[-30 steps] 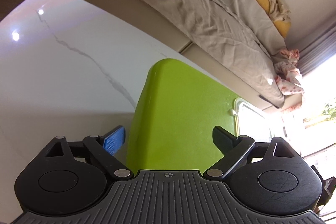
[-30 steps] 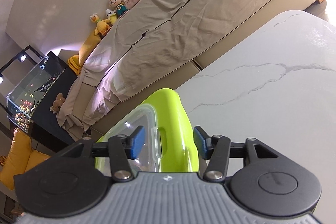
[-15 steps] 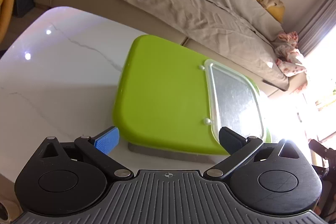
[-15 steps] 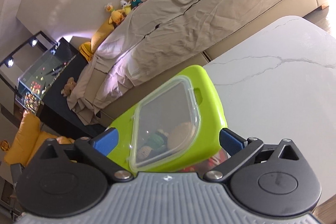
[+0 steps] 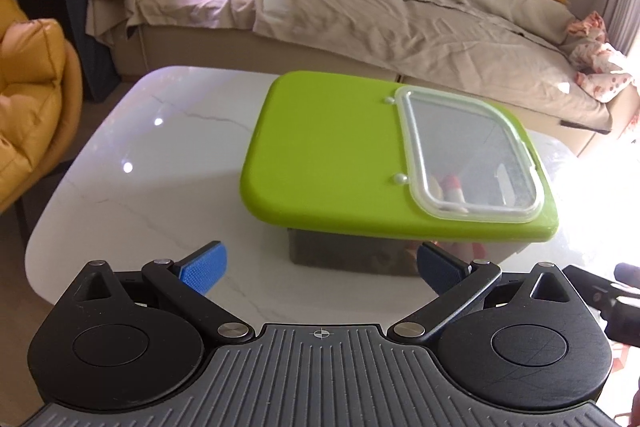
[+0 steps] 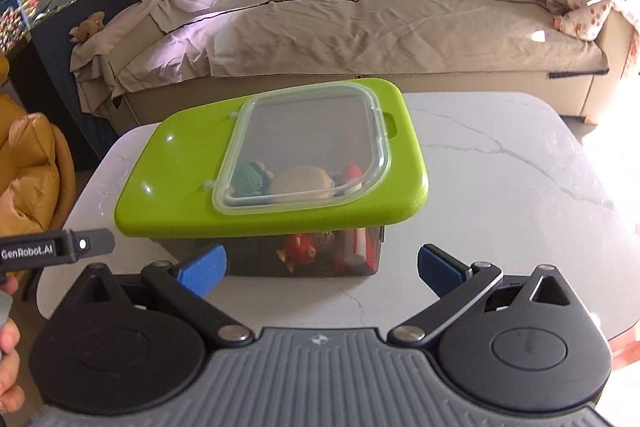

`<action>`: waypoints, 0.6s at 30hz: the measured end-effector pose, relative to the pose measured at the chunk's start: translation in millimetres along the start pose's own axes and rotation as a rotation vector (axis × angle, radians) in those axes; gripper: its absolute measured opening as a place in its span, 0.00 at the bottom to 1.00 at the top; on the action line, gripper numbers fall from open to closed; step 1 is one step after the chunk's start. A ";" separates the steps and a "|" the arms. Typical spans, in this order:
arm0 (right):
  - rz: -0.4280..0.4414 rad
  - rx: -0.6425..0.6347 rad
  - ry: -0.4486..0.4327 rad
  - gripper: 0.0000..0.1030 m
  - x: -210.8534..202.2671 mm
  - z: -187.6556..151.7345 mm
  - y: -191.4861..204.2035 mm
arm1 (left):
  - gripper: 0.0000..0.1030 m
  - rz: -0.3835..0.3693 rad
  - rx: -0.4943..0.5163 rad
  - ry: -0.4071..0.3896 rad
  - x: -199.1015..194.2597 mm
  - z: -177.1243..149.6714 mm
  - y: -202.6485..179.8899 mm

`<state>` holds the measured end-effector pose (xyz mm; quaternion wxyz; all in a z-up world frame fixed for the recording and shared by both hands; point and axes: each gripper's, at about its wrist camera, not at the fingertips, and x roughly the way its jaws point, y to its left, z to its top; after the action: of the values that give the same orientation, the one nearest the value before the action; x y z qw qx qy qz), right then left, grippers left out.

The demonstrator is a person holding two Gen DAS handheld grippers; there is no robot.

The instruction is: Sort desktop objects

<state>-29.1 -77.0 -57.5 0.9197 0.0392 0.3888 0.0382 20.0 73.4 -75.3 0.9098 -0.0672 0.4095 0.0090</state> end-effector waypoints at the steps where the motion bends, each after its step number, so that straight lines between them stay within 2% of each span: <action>1: -0.003 -0.017 -0.004 1.00 -4.3 -0.3 4.8 | 1.00 -0.002 0.007 -0.007 -5.0 0.3 -3.6; 7: -0.029 -0.041 -0.004 1.00 -24.5 -2.6 23.5 | 1.00 -0.049 0.028 -0.063 -32.5 -6.2 -15.7; 11: -0.087 -0.060 -0.019 1.00 -27.2 -7.8 34.7 | 1.00 0.010 0.025 -0.119 -40.2 -15.0 -18.4; 18: -0.187 -0.092 -0.044 1.00 -31.8 -17.0 54.2 | 1.00 -0.022 0.006 -0.072 -31.4 -25.5 -13.1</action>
<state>-65.5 -25.6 -41.1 0.9285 -0.0387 0.3681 -0.0308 -18.9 58.3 -67.1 0.9242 -0.0687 0.3756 0.0002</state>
